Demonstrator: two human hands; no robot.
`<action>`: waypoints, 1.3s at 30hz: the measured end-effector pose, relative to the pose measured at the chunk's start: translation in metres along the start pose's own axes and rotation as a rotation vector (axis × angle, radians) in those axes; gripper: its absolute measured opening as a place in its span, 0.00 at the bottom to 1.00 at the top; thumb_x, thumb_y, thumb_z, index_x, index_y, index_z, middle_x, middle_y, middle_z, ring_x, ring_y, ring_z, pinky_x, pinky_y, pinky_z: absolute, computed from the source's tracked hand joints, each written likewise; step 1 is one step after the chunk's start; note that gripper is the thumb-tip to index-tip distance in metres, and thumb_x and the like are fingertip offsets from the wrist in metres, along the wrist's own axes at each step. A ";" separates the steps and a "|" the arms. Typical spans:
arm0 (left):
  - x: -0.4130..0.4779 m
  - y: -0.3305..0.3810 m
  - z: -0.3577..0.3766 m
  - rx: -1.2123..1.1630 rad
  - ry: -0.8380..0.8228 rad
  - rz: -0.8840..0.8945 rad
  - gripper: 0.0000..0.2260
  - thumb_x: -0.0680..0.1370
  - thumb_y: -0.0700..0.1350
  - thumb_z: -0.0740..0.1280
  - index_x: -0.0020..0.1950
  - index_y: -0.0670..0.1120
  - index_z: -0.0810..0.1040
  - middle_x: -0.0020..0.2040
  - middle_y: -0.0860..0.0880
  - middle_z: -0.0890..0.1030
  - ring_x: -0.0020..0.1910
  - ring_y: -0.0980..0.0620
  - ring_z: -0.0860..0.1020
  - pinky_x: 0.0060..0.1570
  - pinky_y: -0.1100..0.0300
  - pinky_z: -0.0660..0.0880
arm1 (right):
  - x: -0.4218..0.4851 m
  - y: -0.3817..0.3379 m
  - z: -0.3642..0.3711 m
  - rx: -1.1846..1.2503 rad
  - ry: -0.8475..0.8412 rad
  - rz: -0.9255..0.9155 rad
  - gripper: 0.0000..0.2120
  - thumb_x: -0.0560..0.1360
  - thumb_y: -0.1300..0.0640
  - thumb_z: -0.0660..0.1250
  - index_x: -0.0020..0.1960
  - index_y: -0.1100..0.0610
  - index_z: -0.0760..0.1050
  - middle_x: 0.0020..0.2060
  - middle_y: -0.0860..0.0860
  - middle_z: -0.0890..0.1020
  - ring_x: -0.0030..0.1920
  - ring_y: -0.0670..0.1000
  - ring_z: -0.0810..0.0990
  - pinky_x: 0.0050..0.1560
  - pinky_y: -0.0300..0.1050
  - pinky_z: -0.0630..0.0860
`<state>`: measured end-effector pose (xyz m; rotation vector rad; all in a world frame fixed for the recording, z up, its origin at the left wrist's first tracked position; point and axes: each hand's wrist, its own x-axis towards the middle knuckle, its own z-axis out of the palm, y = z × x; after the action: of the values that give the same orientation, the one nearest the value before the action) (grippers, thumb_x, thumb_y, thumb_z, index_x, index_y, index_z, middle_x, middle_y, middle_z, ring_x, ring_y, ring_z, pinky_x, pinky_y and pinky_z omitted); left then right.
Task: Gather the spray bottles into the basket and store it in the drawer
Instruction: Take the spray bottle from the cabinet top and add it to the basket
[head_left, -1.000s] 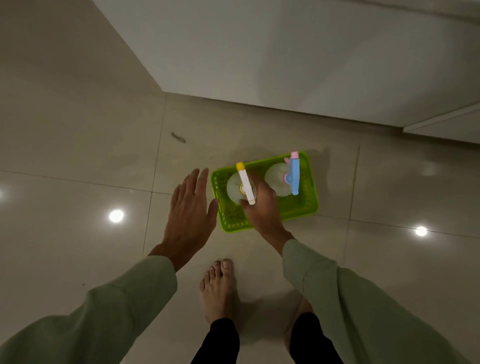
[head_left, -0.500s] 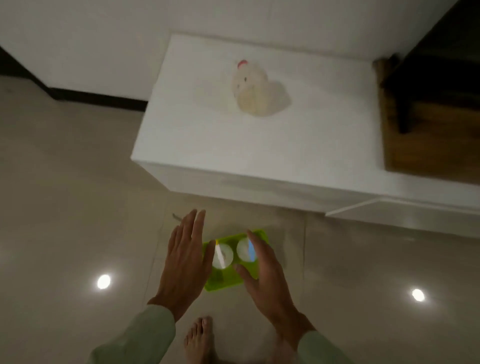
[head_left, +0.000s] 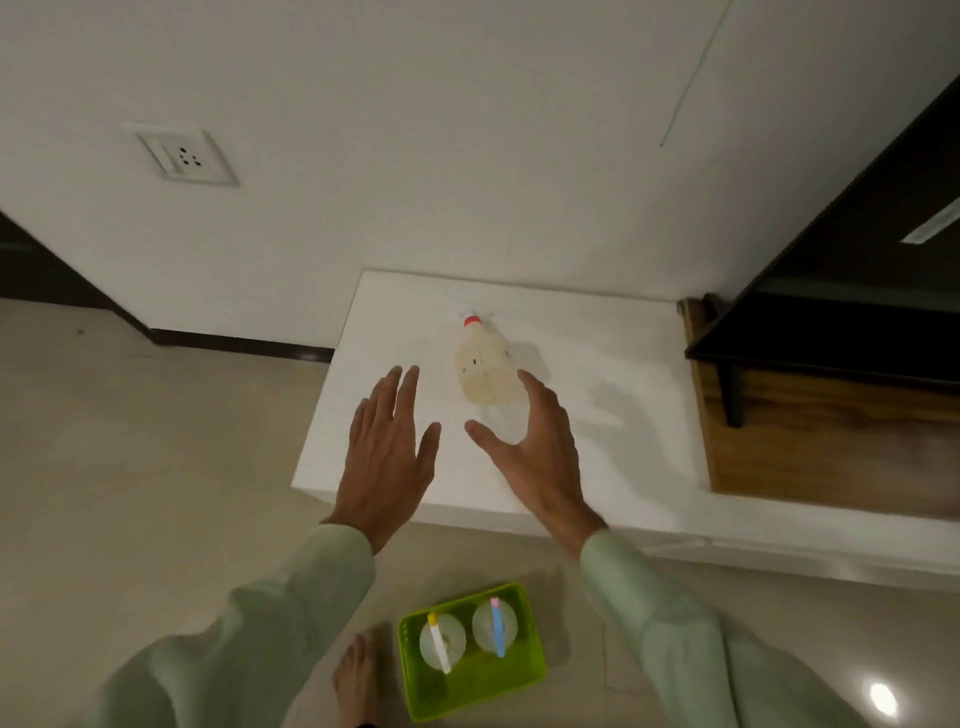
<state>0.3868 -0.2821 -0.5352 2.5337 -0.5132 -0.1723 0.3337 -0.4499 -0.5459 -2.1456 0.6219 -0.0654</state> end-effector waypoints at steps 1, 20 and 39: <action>0.014 -0.007 0.000 0.006 -0.011 -0.003 0.28 0.84 0.52 0.55 0.81 0.48 0.49 0.82 0.46 0.53 0.82 0.48 0.50 0.80 0.49 0.49 | 0.020 -0.007 0.004 -0.030 -0.015 0.009 0.44 0.68 0.34 0.71 0.77 0.44 0.55 0.75 0.46 0.66 0.74 0.53 0.64 0.70 0.60 0.69; 0.112 -0.118 0.031 -0.031 -0.257 0.051 0.28 0.84 0.52 0.57 0.81 0.47 0.52 0.82 0.45 0.54 0.81 0.46 0.52 0.80 0.48 0.49 | 0.173 -0.025 0.083 0.016 -0.069 0.551 0.25 0.57 0.47 0.76 0.51 0.54 0.76 0.45 0.51 0.83 0.42 0.55 0.83 0.47 0.50 0.82; -0.127 -0.043 0.058 -0.074 -0.214 -0.036 0.29 0.83 0.50 0.59 0.81 0.47 0.51 0.81 0.46 0.56 0.81 0.50 0.54 0.79 0.48 0.54 | -0.108 0.062 0.038 0.498 -0.207 0.252 0.11 0.77 0.62 0.69 0.57 0.54 0.72 0.53 0.55 0.81 0.51 0.51 0.80 0.50 0.46 0.76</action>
<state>0.2706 -0.2271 -0.6053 2.4668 -0.5330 -0.4711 0.2239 -0.4032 -0.5986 -1.5602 0.6683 0.1271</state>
